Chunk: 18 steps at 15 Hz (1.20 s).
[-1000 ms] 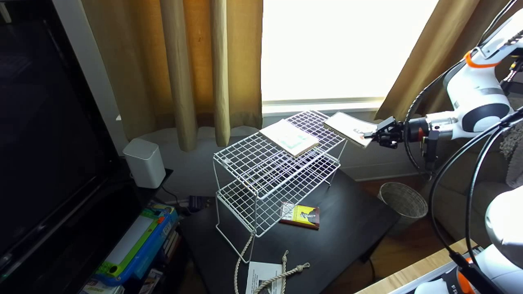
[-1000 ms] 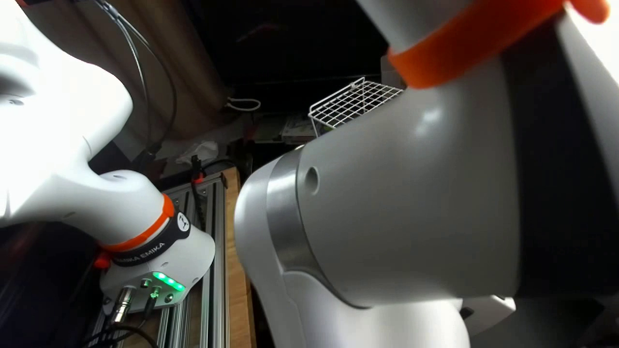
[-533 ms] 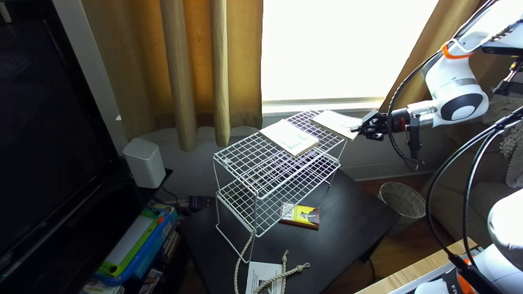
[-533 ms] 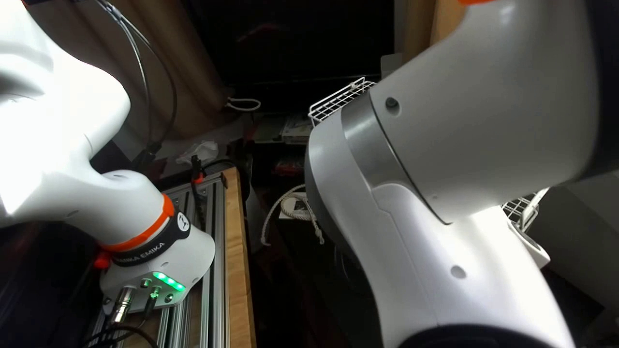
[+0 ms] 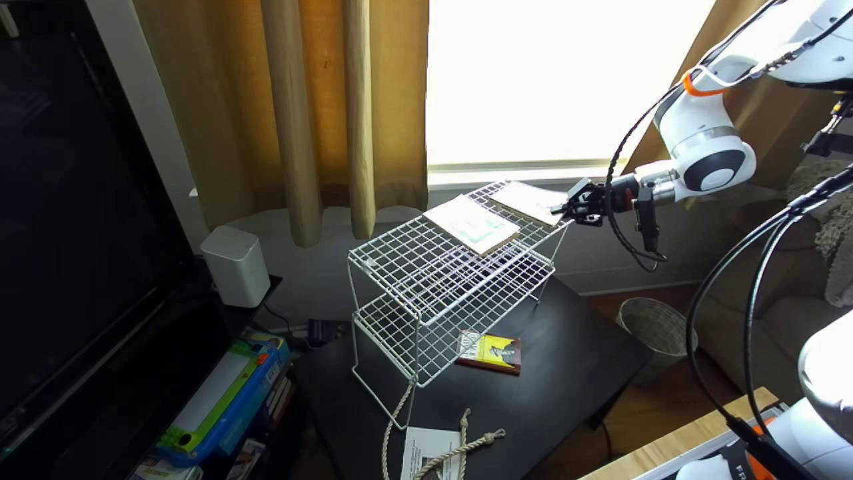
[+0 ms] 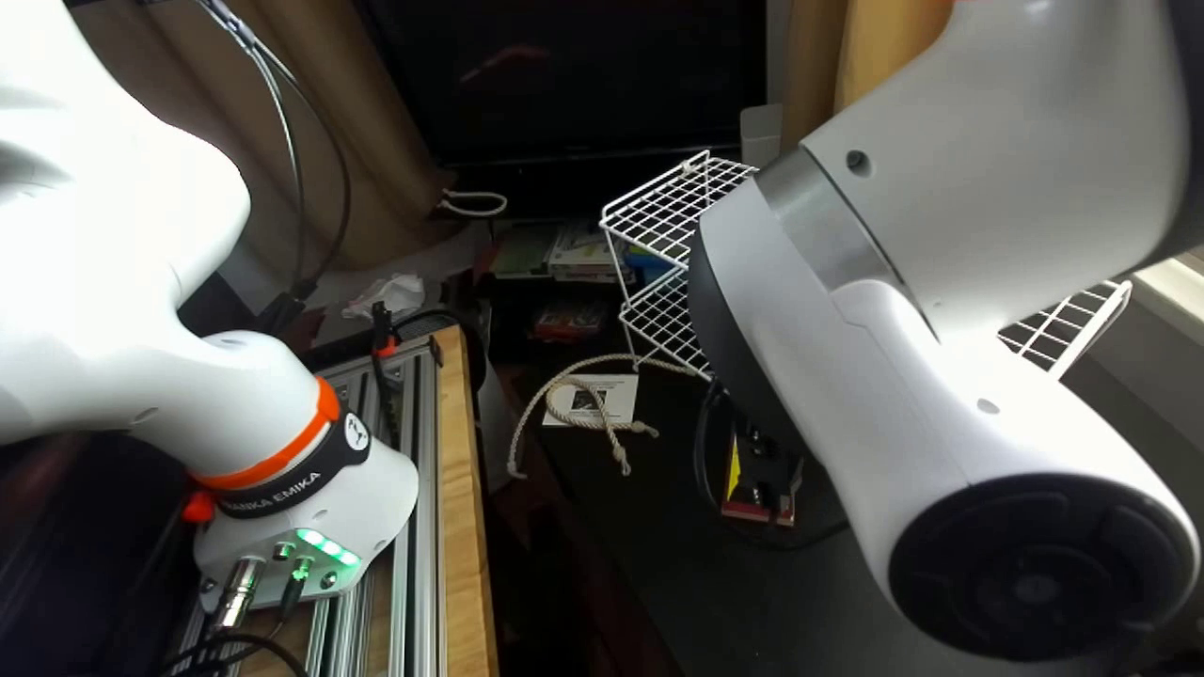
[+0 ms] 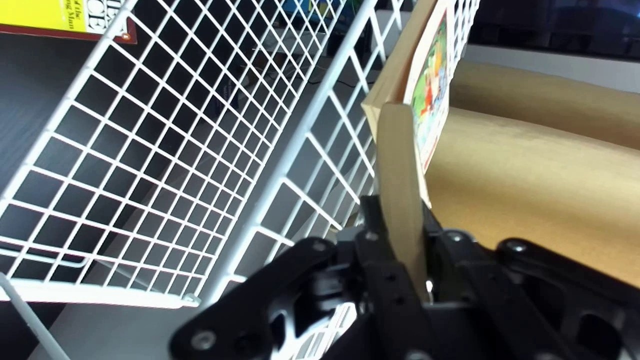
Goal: Move the book on the top rack to the left, remove the book on the bottom rack and put it on the right side of the book on the top rack
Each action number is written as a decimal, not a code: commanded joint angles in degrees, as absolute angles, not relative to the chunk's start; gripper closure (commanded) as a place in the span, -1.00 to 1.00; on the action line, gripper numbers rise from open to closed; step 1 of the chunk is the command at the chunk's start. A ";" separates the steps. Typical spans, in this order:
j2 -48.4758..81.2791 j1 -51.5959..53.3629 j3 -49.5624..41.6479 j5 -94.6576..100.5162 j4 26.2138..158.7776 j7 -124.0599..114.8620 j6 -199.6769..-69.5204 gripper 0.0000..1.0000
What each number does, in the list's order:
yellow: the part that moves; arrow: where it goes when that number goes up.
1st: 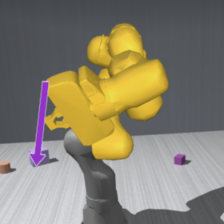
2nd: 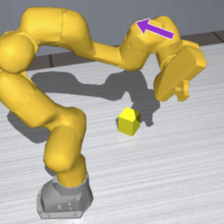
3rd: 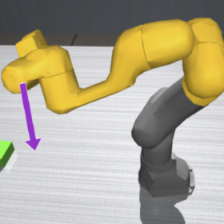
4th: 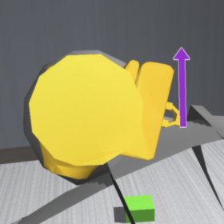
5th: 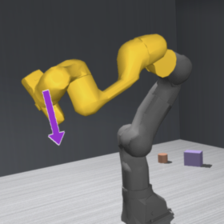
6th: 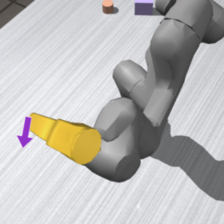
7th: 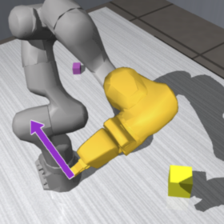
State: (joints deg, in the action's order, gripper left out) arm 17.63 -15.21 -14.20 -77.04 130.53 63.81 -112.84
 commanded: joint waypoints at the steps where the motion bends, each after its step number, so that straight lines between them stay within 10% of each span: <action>1: 19.93 -13.94 -13.18 -79.13 127.37 60.22 -116.37 0.91; 13: 23.80 -10.90 -9.91 -77.61 121.73 51.80 -121.93 0.90; 18: 23.50 -10.33 -9.84 -76.48 122.08 49.43 -123.45 0.08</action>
